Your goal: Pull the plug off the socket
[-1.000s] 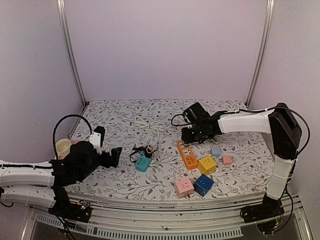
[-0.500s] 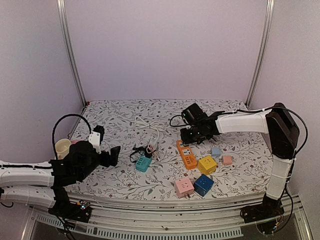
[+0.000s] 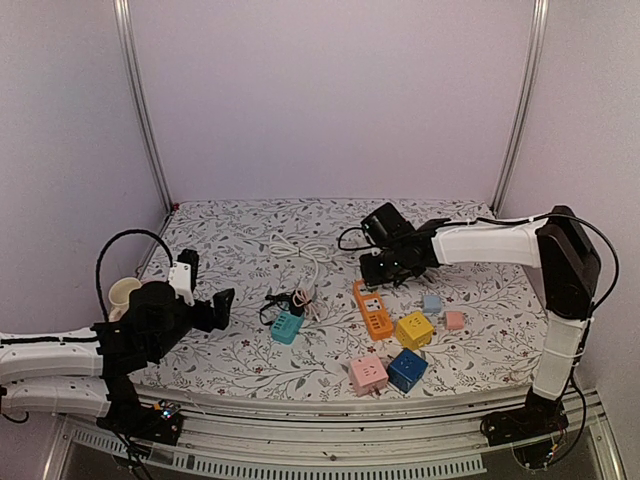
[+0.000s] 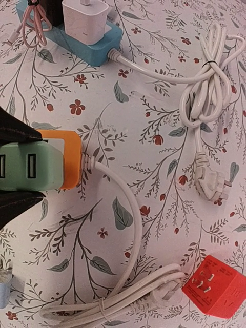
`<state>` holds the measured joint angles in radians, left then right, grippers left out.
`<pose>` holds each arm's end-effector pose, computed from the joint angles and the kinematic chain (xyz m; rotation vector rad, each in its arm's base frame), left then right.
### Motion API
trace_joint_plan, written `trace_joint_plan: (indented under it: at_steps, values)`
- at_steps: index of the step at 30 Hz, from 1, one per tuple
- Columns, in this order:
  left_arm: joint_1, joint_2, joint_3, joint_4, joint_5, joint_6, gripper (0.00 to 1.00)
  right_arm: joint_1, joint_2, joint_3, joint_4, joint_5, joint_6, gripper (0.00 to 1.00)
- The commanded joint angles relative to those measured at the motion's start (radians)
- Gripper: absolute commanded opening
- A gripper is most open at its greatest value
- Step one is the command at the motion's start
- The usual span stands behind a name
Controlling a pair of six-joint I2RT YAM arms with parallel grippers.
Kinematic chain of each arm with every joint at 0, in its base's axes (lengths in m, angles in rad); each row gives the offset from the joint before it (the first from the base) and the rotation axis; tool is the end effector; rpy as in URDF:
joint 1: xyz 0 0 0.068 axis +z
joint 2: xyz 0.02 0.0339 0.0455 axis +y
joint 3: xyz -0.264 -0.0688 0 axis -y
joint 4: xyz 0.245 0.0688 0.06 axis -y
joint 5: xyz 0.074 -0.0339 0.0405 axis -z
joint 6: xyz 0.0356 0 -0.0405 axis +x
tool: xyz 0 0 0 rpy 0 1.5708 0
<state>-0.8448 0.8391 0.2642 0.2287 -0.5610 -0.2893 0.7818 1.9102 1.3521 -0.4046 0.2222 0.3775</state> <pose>0.1335 -0.1219 0.1917 0.1459 1.8638 -0.2460 0.2962 0.2830 0.1944 -0.4176 2.4751 0.1970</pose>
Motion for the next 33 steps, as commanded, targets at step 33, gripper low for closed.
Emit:
trace_joint_plan:
  at_steps: [33]
  values:
    - [0.023, 0.018, -0.003, 0.027, 0.025, -0.008, 0.97, -0.204, -0.305, -0.317, 0.163, -0.154, 0.039, 0.14]
